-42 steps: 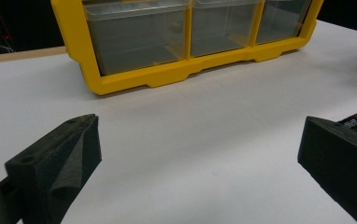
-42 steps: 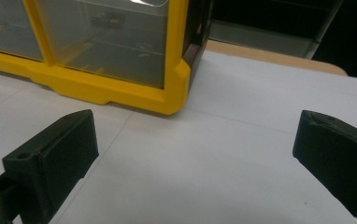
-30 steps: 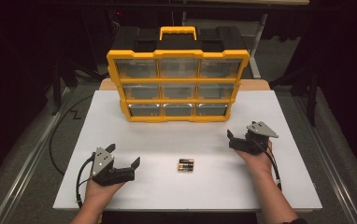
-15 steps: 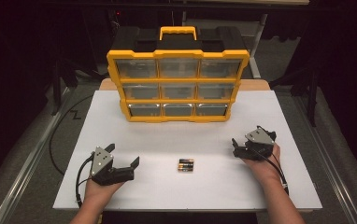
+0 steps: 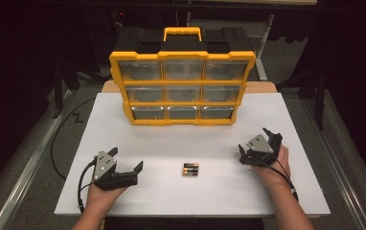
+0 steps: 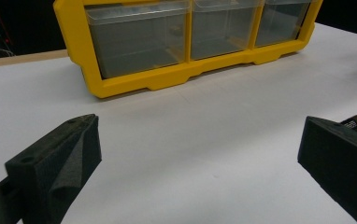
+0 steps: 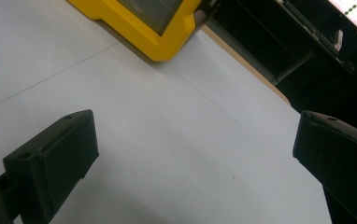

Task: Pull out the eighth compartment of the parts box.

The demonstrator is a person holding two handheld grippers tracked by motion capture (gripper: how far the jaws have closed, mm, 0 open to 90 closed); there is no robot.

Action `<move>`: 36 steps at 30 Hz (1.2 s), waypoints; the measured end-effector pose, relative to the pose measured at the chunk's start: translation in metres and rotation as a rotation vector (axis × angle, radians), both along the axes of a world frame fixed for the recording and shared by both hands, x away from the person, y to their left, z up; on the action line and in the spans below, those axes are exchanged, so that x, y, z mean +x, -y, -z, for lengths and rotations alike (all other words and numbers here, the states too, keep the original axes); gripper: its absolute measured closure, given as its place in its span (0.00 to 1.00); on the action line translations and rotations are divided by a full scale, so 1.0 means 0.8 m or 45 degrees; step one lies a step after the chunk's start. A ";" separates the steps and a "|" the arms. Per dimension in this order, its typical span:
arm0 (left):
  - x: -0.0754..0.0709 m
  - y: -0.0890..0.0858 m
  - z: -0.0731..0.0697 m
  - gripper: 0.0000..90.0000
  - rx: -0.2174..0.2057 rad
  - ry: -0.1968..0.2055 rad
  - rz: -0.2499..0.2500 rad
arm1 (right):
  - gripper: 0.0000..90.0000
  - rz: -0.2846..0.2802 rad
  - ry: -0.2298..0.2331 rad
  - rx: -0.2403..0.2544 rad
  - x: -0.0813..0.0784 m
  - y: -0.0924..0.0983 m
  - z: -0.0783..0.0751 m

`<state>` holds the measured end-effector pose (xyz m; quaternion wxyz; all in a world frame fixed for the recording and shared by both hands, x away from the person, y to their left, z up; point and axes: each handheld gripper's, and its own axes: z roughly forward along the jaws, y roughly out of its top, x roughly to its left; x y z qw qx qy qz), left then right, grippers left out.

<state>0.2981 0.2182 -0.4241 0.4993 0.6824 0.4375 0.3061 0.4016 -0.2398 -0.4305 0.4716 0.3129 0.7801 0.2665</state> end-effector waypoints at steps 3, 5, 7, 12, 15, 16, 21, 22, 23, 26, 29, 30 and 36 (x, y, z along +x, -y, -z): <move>0.000 0.000 0.000 0.00 -0.004 0.004 -0.001 | 0.01 -0.018 0.019 -0.064 -0.002 -0.005 0.001; 0.000 0.000 0.000 0.00 -0.005 0.006 -0.001 | 0.01 -0.032 0.032 -0.103 -0.003 -0.008 0.001; 0.000 0.000 -0.001 0.00 -0.006 0.007 0.001 | 0.02 -0.037 0.038 -0.121 -0.004 -0.010 0.002; -0.001 -0.001 -0.001 0.00 -0.005 0.009 0.003 | 0.02 -0.054 0.057 -0.216 -0.006 -0.017 0.004; -0.001 -0.001 -0.001 0.00 -0.005 0.010 0.003 | 0.02 -0.076 0.084 -0.307 -0.008 -0.023 0.005; -0.001 -0.001 -0.001 0.00 -0.006 0.010 0.004 | 0.02 -0.075 0.086 -0.318 -0.009 -0.025 0.005; -0.001 -0.001 -0.001 0.00 -0.007 0.012 0.006 | 0.02 -0.111 0.103 -0.439 -0.011 -0.031 0.005; -0.001 -0.001 -0.001 0.00 -0.008 0.013 0.006 | 0.02 -0.111 0.103 -0.439 -0.011 -0.031 0.005; -0.001 -0.001 -0.001 0.00 -0.008 0.013 0.007 | 0.03 -0.117 0.109 -0.470 -0.012 -0.034 0.005; -0.001 -0.001 -0.001 0.00 -0.009 0.014 0.009 | 0.03 -0.127 0.126 -0.502 -0.015 -0.039 0.005; -0.001 -0.001 -0.001 0.00 -0.010 0.013 0.008 | 0.03 -0.137 0.142 -0.554 -0.017 -0.043 0.005; -0.001 -0.001 -0.001 0.00 -0.013 0.015 0.008 | 0.03 -0.139 0.148 -0.571 -0.018 -0.045 0.005; -0.001 -0.001 -0.001 0.00 -0.013 0.015 0.009 | 0.03 -0.169 0.165 -0.661 -0.021 -0.053 0.005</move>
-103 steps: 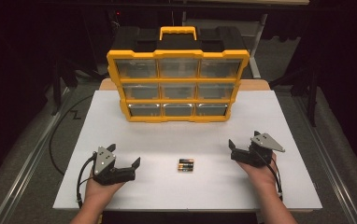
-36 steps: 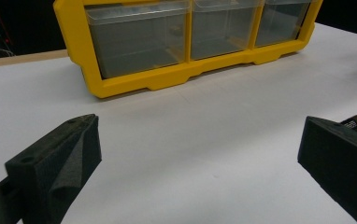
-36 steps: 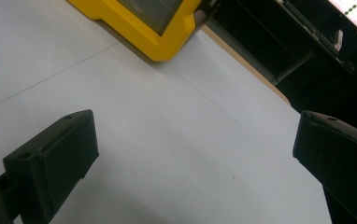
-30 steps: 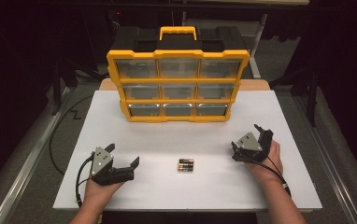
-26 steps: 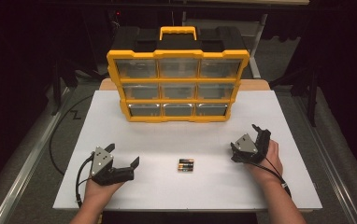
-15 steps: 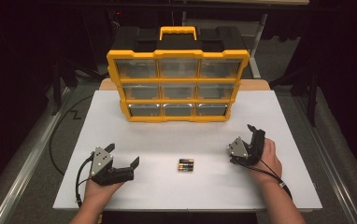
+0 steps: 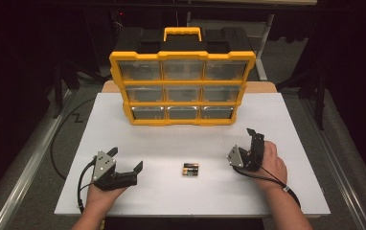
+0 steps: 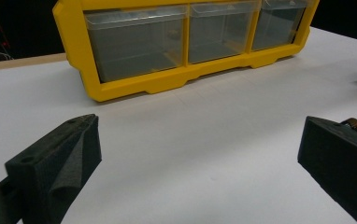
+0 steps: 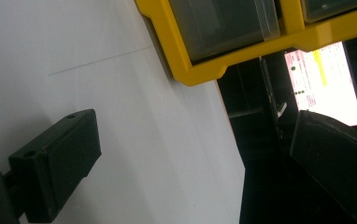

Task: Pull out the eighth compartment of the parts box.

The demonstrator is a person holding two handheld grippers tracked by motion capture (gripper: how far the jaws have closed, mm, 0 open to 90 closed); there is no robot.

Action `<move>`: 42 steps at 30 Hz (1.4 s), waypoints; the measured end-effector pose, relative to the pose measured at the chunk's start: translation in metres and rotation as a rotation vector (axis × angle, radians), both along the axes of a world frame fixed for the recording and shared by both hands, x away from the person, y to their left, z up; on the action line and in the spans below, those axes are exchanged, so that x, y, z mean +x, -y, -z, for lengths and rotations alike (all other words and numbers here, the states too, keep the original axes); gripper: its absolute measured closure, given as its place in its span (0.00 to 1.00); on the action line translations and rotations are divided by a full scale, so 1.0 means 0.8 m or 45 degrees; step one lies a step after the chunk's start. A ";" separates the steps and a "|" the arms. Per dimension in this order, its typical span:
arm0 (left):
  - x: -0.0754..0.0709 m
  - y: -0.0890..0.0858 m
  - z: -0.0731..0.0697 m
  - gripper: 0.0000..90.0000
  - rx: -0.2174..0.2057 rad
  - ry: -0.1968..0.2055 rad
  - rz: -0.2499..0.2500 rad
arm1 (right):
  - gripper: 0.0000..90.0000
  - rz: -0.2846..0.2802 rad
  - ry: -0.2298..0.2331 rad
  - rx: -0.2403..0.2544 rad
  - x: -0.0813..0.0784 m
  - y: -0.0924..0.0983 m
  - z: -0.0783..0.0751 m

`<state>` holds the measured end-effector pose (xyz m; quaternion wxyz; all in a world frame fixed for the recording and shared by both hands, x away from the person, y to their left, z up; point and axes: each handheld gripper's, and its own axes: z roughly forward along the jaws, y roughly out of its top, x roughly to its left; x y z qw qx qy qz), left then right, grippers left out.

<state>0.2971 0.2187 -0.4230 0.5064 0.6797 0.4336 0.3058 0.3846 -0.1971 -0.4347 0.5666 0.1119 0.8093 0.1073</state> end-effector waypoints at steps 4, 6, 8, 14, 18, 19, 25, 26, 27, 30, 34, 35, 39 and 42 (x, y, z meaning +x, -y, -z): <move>0.000 0.000 0.000 0.00 -0.004 0.000 0.000 | 0.04 -0.009 0.012 -0.056 -0.001 -0.005 0.000; 0.000 0.000 0.000 0.00 -0.004 0.000 0.000 | 0.04 -0.015 0.007 -0.066 -0.001 -0.006 0.001; 0.000 0.000 0.000 0.00 -0.002 0.002 0.001 | 0.04 -0.010 0.022 -0.102 -0.002 -0.008 0.002; -0.001 -0.001 -0.001 0.00 -0.001 0.001 0.003 | 0.04 -0.022 0.032 -0.170 -0.004 -0.013 0.002; -0.001 0.000 -0.001 0.00 0.000 0.001 0.006 | 0.04 -0.023 0.046 -0.221 -0.004 -0.016 0.002; -0.001 -0.001 -0.001 0.00 0.000 0.000 0.006 | 0.04 -0.020 0.057 -0.240 -0.004 -0.016 0.001; -0.002 -0.002 -0.001 0.00 -0.005 -0.002 0.001 | 0.04 -0.037 0.097 -0.338 -0.003 -0.018 -0.002; -0.002 -0.002 -0.001 0.00 -0.005 -0.003 0.001 | 0.04 -0.037 0.097 -0.338 -0.003 -0.018 -0.002; -0.002 -0.002 0.000 0.00 -0.005 -0.005 0.001 | 0.04 -0.042 0.102 -0.351 -0.003 -0.021 -0.001; -0.002 -0.002 0.000 0.00 -0.003 -0.006 0.002 | 0.04 -0.051 0.098 -0.368 -0.004 -0.024 0.000; -0.002 -0.002 0.000 0.00 -0.004 -0.005 0.001 | 0.04 -0.069 0.115 -0.374 -0.003 -0.029 0.003; -0.002 -0.002 0.000 0.00 -0.004 -0.005 0.001 | 0.04 -0.059 0.104 -0.380 -0.004 -0.031 0.004; -0.001 -0.001 0.000 0.00 -0.006 -0.006 0.000 | 0.06 -0.074 0.106 -0.382 -0.004 -0.038 0.005; -0.001 -0.001 0.000 0.00 -0.007 -0.007 0.000 | 0.07 -0.083 0.098 -0.378 -0.004 -0.045 0.005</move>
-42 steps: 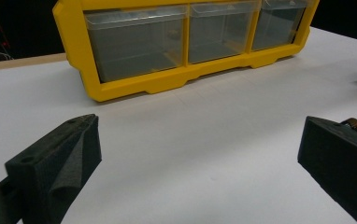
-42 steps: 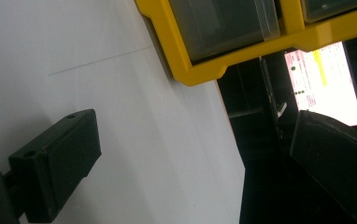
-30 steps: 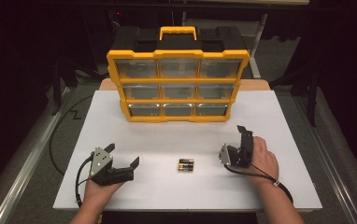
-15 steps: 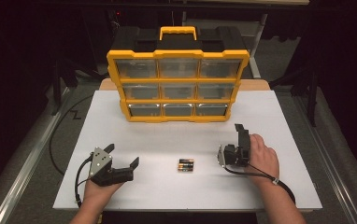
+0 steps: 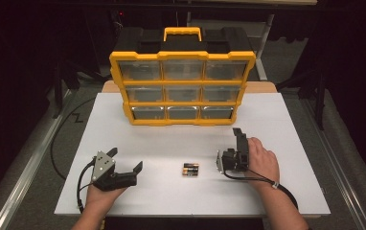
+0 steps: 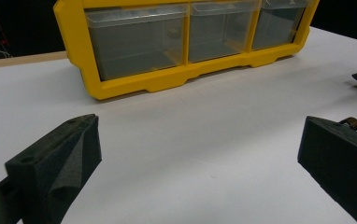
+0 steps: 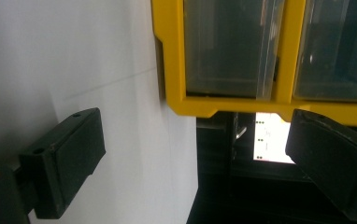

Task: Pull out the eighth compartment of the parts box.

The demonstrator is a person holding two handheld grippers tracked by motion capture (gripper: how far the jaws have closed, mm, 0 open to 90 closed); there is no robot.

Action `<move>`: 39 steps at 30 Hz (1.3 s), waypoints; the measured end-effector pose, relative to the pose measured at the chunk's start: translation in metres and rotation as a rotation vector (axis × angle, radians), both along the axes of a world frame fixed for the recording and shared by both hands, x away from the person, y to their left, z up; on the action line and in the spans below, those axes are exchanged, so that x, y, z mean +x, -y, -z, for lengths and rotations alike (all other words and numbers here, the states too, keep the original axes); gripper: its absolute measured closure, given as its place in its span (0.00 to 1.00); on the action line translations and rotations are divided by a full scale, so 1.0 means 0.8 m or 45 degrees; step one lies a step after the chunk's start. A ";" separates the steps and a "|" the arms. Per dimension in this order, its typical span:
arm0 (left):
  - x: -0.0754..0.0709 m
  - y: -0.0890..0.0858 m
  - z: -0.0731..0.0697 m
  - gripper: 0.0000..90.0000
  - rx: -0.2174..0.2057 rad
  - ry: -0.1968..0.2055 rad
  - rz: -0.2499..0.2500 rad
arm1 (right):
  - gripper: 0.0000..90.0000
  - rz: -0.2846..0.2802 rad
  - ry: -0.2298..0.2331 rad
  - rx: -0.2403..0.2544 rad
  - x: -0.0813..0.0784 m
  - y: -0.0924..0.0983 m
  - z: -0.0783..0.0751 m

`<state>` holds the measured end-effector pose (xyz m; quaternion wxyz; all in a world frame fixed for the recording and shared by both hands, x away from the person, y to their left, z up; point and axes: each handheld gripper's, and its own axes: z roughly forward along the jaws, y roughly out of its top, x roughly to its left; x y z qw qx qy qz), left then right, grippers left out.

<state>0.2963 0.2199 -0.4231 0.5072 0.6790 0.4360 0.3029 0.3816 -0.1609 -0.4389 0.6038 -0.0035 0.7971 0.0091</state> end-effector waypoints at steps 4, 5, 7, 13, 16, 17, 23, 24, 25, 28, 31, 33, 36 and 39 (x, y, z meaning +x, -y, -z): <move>-0.001 -0.001 0.000 0.00 0.003 -0.002 0.003 | 0.11 -0.024 0.010 0.003 0.000 -0.012 0.000; -0.001 -0.001 0.000 0.00 0.003 -0.002 0.003 | 0.12 -0.019 0.001 0.010 0.000 -0.015 0.000; -0.001 -0.001 0.000 0.00 0.001 -0.002 0.003 | 0.15 -0.029 0.006 -0.005 0.000 -0.022 -0.002; -0.001 -0.001 0.000 0.00 0.005 0.000 0.005 | 0.21 -0.039 0.012 -0.011 0.004 -0.044 -0.001; -0.001 -0.001 -0.001 0.00 0.004 0.005 0.006 | 0.23 -0.054 0.027 -0.003 0.007 -0.051 0.003; -0.002 -0.001 -0.001 0.00 0.004 0.005 0.006 | 0.23 -0.066 0.036 -0.018 0.008 -0.055 0.003; -0.002 -0.003 -0.001 0.00 0.001 0.006 0.004 | 0.30 -0.091 0.034 -0.036 0.014 -0.084 0.007; -0.002 -0.003 -0.001 0.00 0.000 0.007 0.005 | 0.30 -0.095 0.032 -0.047 0.015 -0.089 0.007; -0.002 -0.003 -0.001 0.00 0.002 0.006 0.006 | 0.31 -0.099 0.036 -0.047 0.016 -0.092 0.007; -0.002 -0.003 -0.002 0.00 -0.001 0.009 0.008 | 0.33 -0.104 0.043 -0.050 0.019 -0.102 0.006; -0.002 -0.004 -0.002 0.00 0.000 0.009 0.009 | 0.36 -0.107 0.046 -0.055 0.022 -0.109 0.005; -0.002 -0.004 -0.002 0.00 -0.004 0.010 0.009 | 0.38 -0.093 0.050 -0.043 0.026 -0.116 0.005; -0.002 -0.003 -0.002 0.00 -0.003 0.010 0.014 | 0.40 -0.094 0.053 -0.058 0.030 -0.122 0.002; -0.002 -0.003 -0.002 0.00 -0.002 0.009 0.018 | 0.43 -0.071 0.054 -0.051 0.038 -0.131 -0.002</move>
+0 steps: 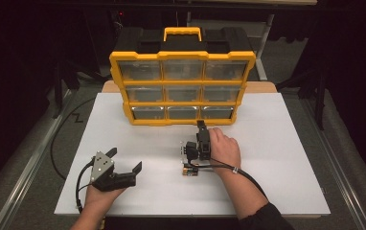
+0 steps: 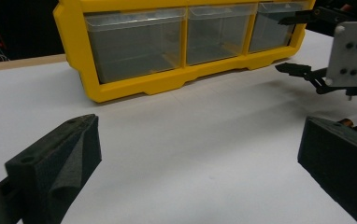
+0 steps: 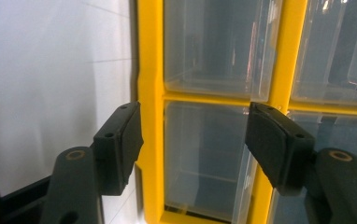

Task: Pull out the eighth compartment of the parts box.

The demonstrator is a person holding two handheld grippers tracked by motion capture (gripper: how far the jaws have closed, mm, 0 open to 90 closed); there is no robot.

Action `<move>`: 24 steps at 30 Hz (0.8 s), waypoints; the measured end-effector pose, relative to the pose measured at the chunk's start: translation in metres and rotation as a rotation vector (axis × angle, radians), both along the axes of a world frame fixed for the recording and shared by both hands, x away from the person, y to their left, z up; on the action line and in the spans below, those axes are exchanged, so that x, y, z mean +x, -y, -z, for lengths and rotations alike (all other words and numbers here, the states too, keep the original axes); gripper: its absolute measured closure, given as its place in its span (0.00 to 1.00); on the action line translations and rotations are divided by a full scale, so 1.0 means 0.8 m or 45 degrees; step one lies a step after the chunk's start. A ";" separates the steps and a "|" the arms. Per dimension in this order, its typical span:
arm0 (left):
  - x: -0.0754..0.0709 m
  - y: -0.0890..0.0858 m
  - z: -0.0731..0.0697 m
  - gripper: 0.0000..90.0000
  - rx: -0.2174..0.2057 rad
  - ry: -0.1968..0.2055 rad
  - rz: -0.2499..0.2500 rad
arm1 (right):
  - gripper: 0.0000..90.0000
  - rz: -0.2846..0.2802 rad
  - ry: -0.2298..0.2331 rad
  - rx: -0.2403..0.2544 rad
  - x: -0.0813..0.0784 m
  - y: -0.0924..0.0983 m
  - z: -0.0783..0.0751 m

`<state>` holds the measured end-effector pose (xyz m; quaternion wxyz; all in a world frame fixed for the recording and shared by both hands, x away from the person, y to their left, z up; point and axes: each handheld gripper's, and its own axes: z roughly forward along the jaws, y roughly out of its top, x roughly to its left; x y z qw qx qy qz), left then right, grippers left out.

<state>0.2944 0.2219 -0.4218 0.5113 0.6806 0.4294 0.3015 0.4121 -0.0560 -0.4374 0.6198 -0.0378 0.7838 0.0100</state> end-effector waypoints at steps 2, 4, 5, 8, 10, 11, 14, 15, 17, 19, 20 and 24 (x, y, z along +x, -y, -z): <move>0.000 0.000 0.000 0.00 0.000 0.000 0.001 | 0.44 0.009 -0.009 0.005 0.004 -0.005 -0.002; 0.000 0.000 0.000 0.00 0.000 -0.001 0.001 | 0.45 0.002 -0.003 -0.010 0.006 -0.008 -0.004; 0.000 0.000 0.000 0.00 0.000 -0.001 0.002 | 0.45 -0.005 -0.011 0.005 0.010 -0.013 -0.005; 0.000 0.000 0.000 0.00 -0.006 0.001 0.001 | 0.47 -0.005 -0.018 -0.003 0.013 -0.019 -0.007; -0.001 0.000 0.000 0.00 -0.003 0.000 0.003 | 0.50 -0.010 -0.015 0.008 0.016 -0.027 -0.009; -0.001 0.000 0.000 0.00 -0.003 0.000 0.003 | 0.50 -0.010 -0.015 0.008 0.016 -0.027 -0.009; -0.001 0.000 0.000 0.00 -0.007 0.001 0.003 | 0.52 -0.009 -0.011 -0.012 0.021 -0.034 -0.013; -0.001 0.000 0.000 0.00 -0.003 -0.001 0.004 | 0.53 -0.008 -0.005 -0.004 0.024 -0.038 -0.014; -0.001 0.000 0.000 0.00 -0.005 0.000 0.005 | 0.54 -0.009 -0.004 -0.002 0.026 -0.040 -0.016; -0.001 0.000 0.000 0.00 -0.005 0.001 0.005 | 0.55 -0.006 -0.007 -0.007 0.031 -0.045 -0.018; -0.001 0.001 0.000 0.00 -0.007 0.002 0.006 | 0.55 -0.006 -0.007 -0.007 0.031 -0.045 -0.018; -0.001 0.001 0.000 0.00 -0.002 -0.001 0.014 | 0.59 -0.001 0.008 -0.006 0.037 -0.055 -0.023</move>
